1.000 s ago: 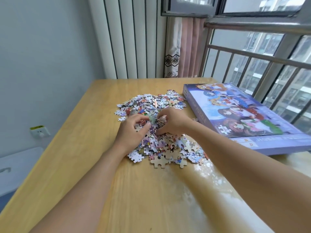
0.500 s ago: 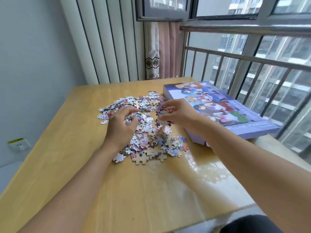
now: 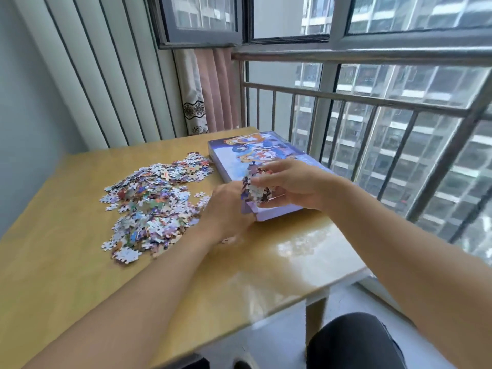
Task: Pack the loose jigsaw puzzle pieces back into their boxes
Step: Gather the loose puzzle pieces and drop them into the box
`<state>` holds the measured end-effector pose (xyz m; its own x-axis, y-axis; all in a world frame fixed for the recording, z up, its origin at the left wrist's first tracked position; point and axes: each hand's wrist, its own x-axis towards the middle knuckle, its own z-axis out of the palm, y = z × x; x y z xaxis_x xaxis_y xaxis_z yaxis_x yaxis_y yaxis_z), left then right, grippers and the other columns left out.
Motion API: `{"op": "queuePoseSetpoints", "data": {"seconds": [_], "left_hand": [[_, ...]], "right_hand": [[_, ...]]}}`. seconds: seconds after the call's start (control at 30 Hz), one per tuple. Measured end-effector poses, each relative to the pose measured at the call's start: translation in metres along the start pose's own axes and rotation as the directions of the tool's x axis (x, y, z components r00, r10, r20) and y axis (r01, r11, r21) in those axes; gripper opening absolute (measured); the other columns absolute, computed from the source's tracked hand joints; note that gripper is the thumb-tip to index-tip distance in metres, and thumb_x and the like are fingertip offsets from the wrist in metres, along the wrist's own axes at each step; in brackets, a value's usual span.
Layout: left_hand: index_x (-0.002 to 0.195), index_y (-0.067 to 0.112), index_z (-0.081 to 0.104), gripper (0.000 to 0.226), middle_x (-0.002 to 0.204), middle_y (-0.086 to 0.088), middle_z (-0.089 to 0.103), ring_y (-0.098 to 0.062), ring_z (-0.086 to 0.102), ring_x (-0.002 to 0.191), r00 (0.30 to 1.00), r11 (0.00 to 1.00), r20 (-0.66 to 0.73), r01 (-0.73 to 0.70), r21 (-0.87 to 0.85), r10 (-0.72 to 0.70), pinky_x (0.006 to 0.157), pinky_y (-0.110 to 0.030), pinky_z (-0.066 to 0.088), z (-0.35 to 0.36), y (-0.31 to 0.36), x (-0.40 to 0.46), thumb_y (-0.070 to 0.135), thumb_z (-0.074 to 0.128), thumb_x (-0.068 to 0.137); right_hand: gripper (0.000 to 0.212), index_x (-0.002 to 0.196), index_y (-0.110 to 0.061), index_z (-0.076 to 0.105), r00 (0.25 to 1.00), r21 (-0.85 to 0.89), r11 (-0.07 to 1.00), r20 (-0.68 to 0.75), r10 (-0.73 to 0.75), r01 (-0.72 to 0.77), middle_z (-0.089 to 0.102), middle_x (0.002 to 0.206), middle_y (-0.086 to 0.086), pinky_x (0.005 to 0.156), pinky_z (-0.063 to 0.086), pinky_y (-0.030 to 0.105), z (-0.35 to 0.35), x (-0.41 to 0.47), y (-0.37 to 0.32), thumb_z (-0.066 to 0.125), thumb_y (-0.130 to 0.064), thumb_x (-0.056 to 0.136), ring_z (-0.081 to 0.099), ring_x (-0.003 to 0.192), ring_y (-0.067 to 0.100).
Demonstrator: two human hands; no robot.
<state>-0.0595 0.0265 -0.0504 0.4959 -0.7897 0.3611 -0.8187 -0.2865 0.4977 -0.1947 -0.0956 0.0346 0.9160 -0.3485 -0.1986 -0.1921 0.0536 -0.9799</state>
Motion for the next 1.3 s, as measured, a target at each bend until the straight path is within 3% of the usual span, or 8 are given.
{"op": "queuePoseSetpoints", "data": {"seconds": [0.17, 0.43, 0.77, 0.9, 0.97, 1.1, 1.17, 1.3], "left_hand": [[0.076, 0.017, 0.069, 0.03, 0.066, -0.001, 0.063, -0.029, 0.06, 0.067, 0.993, 0.999, -0.12, -0.006, -0.033, 0.002, 0.055, -0.035, 0.04, 0.0, 0.012, 0.016, 0.04, 0.055, 0.09], [0.092, 0.017, 0.077, 0.031, 0.079, 0.0, 0.073, -0.022, 0.065, 0.075, 0.941, 0.968, -0.277, 0.139, -0.207, -0.195, 0.066, -0.036, 0.049, -0.016, 0.016, 0.031, 0.045, 0.064, 0.093], [0.077, 0.014, 0.074, 0.038, 0.072, -0.005, 0.07, -0.027, 0.065, 0.074, 0.918, 0.944, -0.286, 0.199, -0.262, -0.273, 0.064, -0.039, 0.051, -0.025, 0.024, 0.052, 0.05, 0.068, 0.089], [0.072, 0.012, 0.072, 0.042, 0.068, -0.006, 0.069, -0.027, 0.065, 0.071, 0.923, 0.949, -0.287, 0.187, -0.253, -0.258, 0.06, -0.036, 0.049, -0.022, 0.026, 0.056, 0.05, 0.068, 0.088], [0.072, 0.012, 0.073, 0.041, 0.068, -0.006, 0.07, -0.026, 0.065, 0.072, 0.926, 0.948, -0.279, 0.182, -0.262, -0.255, 0.06, -0.034, 0.047, -0.022, 0.026, 0.056, 0.049, 0.068, 0.088], [0.077, 0.016, 0.075, 0.036, 0.072, -0.002, 0.072, -0.024, 0.067, 0.075, 0.931, 0.942, -0.263, 0.175, -0.286, -0.253, 0.065, -0.037, 0.051, -0.024, 0.021, 0.056, 0.05, 0.068, 0.088], [0.082, 0.017, 0.076, 0.035, 0.075, -0.001, 0.073, -0.024, 0.068, 0.077, 0.93, 0.936, -0.261, 0.175, -0.307, -0.259, 0.069, -0.041, 0.056, -0.028, 0.017, 0.055, 0.05, 0.067, 0.088], [0.086, 0.02, 0.077, 0.029, 0.079, 0.001, 0.074, -0.021, 0.068, 0.082, 0.922, 0.915, -0.259, 0.186, -0.358, -0.288, 0.076, -0.043, 0.056, -0.034, 0.017, 0.054, 0.048, 0.068, 0.089]], "right_hand": [[0.034, 0.121, -0.003, 0.065, 1.0, 0.118, 0.993, 0.0, 0.014, -0.014, 0.074, 0.103, 0.011, 0.08, 0.062, 0.044, -0.026, -0.024, 0.002, 0.071, -0.005, 0.088, 0.072, 0.089, 0.023], [0.028, 0.112, 0.0, 0.06, 0.934, 0.401, 0.885, -0.159, 0.32, -0.235, 0.059, 0.113, 0.02, 0.069, 0.063, 0.042, -0.041, -0.008, 0.044, 0.074, -0.004, 0.087, 0.07, 0.083, 0.029], [0.037, 0.11, 0.0, 0.06, 0.818, 0.484, 0.875, -0.496, 0.29, -0.017, 0.059, 0.1, 0.016, 0.064, 0.063, 0.043, -0.025, 0.031, 0.02, 0.079, 0.008, 0.079, 0.058, 0.093, 0.031], [0.04, 0.122, -0.002, 0.059, 0.766, 0.459, 0.888, -0.582, 0.273, 0.032, 0.066, 0.109, 0.016, 0.086, 0.061, 0.041, -0.022, 0.047, 0.022, 0.067, 0.011, 0.085, 0.066, 0.1, 0.029], [0.034, 0.128, -0.003, 0.055, 0.784, 0.418, 0.908, -0.567, 0.253, 0.009, 0.061, 0.095, 0.011, 0.091, 0.056, 0.027, -0.017, 0.047, 0.02, 0.053, 0.005, 0.095, 0.061, 0.082, 0.021], [0.018, 0.111, -0.004, 0.051, 0.824, 0.126, 0.989, -0.549, 0.138, -0.081, 0.049, 0.083, 0.009, 0.045, 0.044, 0.023, -0.022, 0.046, 0.03, 0.045, 0.002, 0.095, 0.048, 0.066, 0.017], [0.029, 0.114, -0.003, 0.056, 0.851, -0.202, 0.972, -0.525, -0.006, -0.118, 0.058, 0.095, 0.013, 0.056, 0.05, 0.031, -0.031, 0.044, 0.041, 0.042, 0.0, 0.089, 0.055, 0.077, 0.024], [0.052, 0.141, -0.013, 0.048, 0.912, -0.751, 0.659, -0.3, -0.279, -0.046, 0.057, 0.137, 0.009, 0.088, 0.048, 0.034, -0.048, 0.03, 0.051, 0.045, -0.001, 0.09, 0.055, 0.12, 0.031]]}}
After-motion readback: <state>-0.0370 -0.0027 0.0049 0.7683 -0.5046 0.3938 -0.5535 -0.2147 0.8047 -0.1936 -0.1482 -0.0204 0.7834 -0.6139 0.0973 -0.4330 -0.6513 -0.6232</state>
